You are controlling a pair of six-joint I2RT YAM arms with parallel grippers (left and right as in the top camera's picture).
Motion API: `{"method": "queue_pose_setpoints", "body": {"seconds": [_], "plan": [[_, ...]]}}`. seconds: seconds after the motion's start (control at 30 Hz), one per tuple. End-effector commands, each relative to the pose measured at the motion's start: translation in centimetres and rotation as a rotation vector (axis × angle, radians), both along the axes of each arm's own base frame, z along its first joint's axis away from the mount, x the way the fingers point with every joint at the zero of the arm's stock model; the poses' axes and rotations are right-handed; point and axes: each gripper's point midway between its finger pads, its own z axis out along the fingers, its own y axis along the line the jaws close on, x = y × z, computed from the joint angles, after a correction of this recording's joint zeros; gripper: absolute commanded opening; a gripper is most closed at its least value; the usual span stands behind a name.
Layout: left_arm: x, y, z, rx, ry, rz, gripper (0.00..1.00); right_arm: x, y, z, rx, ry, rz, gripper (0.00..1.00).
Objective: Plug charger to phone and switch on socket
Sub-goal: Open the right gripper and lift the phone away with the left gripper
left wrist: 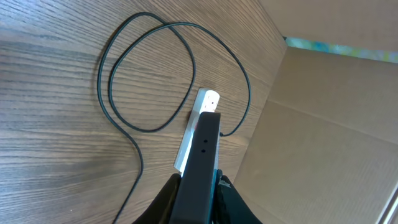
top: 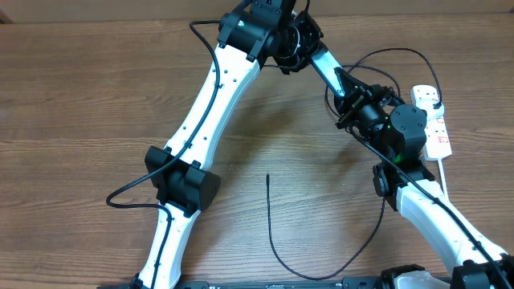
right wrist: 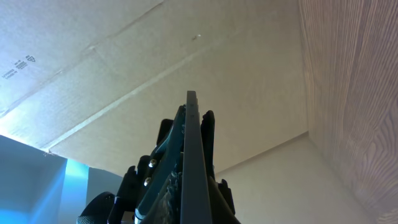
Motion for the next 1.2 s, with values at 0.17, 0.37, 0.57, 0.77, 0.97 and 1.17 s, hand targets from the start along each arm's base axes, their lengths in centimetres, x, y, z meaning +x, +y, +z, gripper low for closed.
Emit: {"method": "queue_pose_setpoints", "body": {"seconds": [0.17, 0.37, 0.57, 0.77, 0.97, 1.17], "plan": [[-0.14, -0.42, -0.18, 0.004, 0.017, 0.030, 0.04, -1.06, 2.32, 2.20, 0.129, 0.015, 0.111, 0.04], [-0.15, -0.42, -0.17, 0.004, 0.017, 0.030, 0.04, -1.06, 2.31, 2.20, 0.129, 0.015, 0.111, 0.13], [-0.17, -0.44, -0.16, 0.003, 0.017, 0.028, 0.04, -1.06, 2.32, 2.20, 0.129, 0.015, 0.111, 0.18], [-0.18, -0.44, -0.17, 0.003, 0.017, 0.028, 0.04, -1.06, 2.32, 2.19, 0.129, 0.015, 0.111, 0.18], [-0.10, -0.35, -0.16, 0.003, 0.017, 0.030, 0.04, -1.06, 2.32, 2.19, 0.129, 0.015, 0.111, 0.25], [0.19, 0.06, -0.17, 0.005, 0.011, 0.031, 0.04, -1.05, 2.31, 2.19, 0.129, 0.015, 0.110, 0.51]]}}
